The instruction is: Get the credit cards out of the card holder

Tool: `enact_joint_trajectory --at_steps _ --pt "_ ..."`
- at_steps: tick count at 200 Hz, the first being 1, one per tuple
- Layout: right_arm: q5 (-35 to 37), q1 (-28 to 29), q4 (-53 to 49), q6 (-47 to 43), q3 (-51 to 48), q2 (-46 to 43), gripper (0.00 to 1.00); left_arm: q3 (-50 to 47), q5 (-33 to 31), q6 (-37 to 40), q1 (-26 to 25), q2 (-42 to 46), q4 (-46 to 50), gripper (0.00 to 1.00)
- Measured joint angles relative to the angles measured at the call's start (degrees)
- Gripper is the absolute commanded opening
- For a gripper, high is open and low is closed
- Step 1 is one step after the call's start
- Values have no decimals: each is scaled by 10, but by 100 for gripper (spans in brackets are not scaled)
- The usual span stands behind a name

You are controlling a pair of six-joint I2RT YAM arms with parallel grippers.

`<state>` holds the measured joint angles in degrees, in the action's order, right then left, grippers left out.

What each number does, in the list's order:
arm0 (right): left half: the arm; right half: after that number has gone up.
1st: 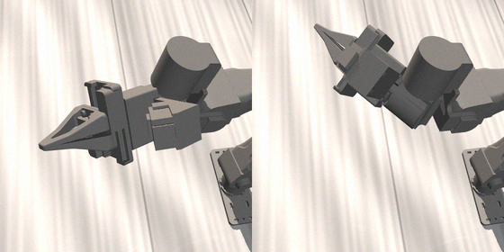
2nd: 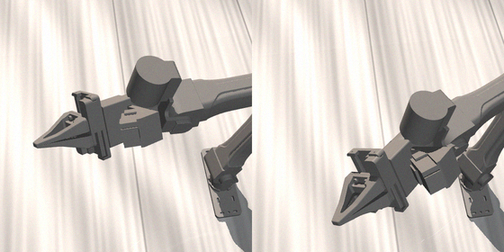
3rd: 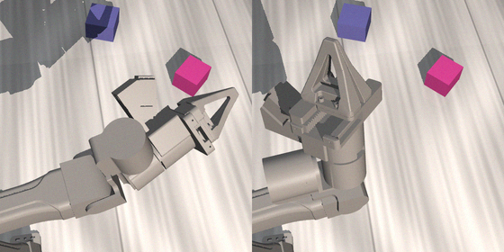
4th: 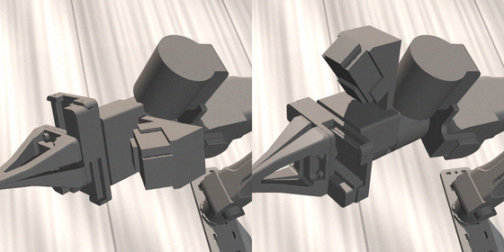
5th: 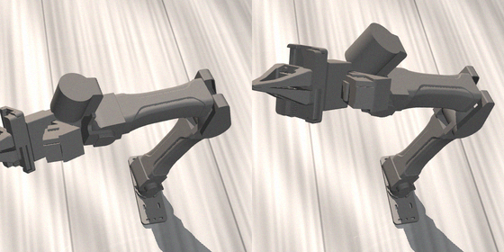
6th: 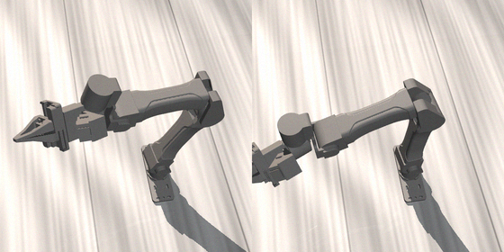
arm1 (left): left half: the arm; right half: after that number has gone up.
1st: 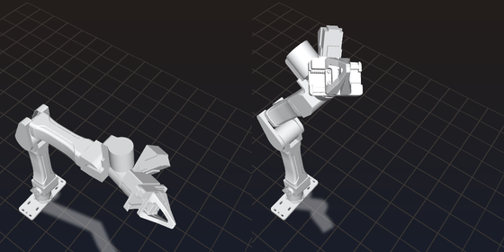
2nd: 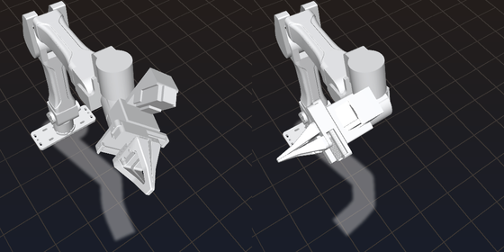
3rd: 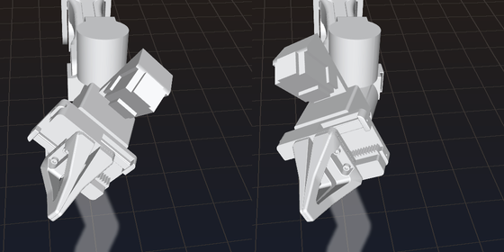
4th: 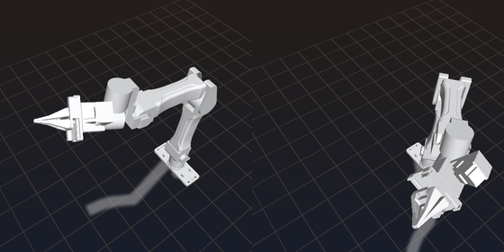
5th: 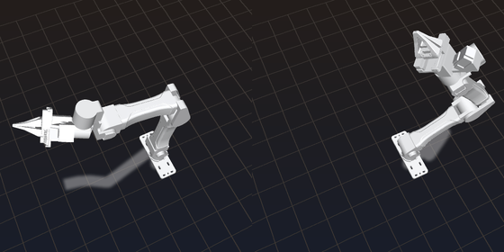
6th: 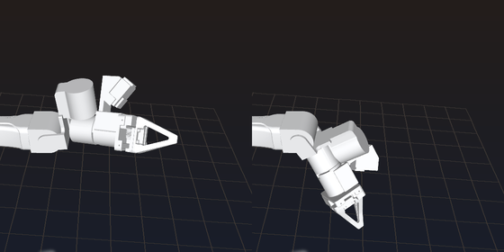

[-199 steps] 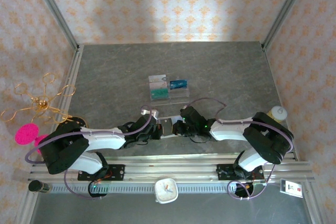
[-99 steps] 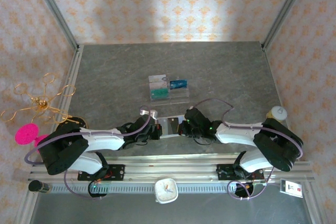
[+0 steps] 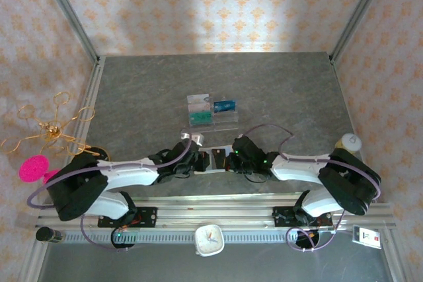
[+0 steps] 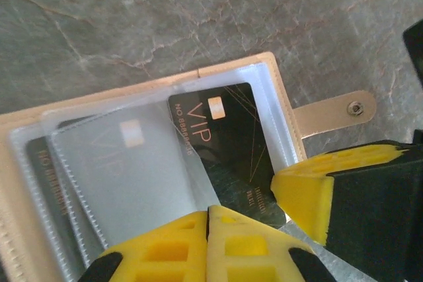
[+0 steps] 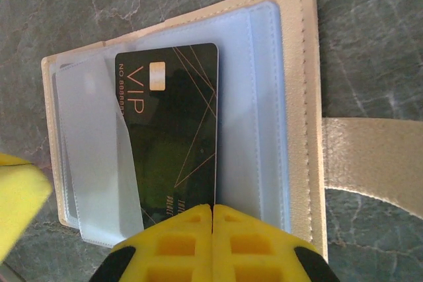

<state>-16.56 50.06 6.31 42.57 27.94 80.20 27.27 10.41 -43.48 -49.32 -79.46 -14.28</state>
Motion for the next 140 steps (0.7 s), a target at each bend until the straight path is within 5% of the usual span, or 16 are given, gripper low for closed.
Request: enact_joint_trajectory --at_steps 26,49,70,107,140 --pt "-4 0 2 -6 0 0 0 4 12 1 -2 -43 -6 7" --pt "-6 0 3 -8 0 0 24 19 16 5 -2 -64 -12 3" --pt "-11 0 16 -8 -1 1 31 23 16 5 -2 -73 -16 0" --pt "-26 -9 46 -6 -3 14 27 23 20 10 -2 -79 -25 0" --pt "-31 -14 60 -4 -3 28 7 23 27 16 -2 -83 -31 0"
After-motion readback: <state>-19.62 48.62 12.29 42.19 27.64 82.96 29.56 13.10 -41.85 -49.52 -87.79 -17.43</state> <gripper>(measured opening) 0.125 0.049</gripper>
